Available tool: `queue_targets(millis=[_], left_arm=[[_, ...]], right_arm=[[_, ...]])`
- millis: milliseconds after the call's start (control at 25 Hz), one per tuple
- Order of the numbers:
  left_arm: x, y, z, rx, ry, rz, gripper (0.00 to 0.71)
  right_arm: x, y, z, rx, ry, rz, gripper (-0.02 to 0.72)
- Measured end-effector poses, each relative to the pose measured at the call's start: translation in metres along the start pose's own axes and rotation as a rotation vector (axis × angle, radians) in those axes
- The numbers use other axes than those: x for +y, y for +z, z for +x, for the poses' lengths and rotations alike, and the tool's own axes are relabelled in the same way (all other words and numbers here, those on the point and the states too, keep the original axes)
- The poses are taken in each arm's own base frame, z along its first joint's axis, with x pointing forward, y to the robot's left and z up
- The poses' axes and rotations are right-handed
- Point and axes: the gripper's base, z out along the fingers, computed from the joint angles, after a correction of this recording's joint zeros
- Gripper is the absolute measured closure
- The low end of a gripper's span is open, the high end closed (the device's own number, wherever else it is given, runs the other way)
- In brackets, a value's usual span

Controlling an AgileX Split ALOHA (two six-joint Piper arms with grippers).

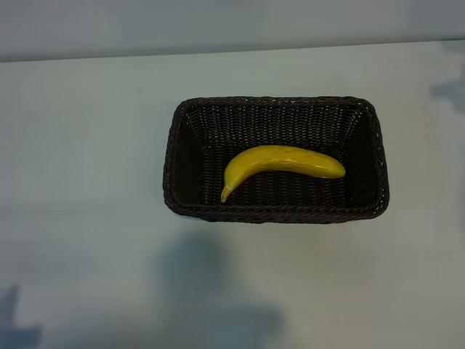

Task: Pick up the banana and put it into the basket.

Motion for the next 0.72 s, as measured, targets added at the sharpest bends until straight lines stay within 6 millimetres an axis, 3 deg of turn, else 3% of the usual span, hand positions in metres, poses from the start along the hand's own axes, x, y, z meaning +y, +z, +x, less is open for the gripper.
queue_targets(millis=[400, 720], left_arm=[[0.0, 0.0, 0.0, 0.0, 0.0, 0.0, 0.169], [0.0, 0.0, 0.0, 0.0, 0.0, 0.0, 0.169]], right_arm=[[0.013, -0.023, 0.118, 0.046, 0.009, 0.0, 0.135], [0.021, -0.037, 0.195, -0.038, 0.01, 0.008, 0.135]])
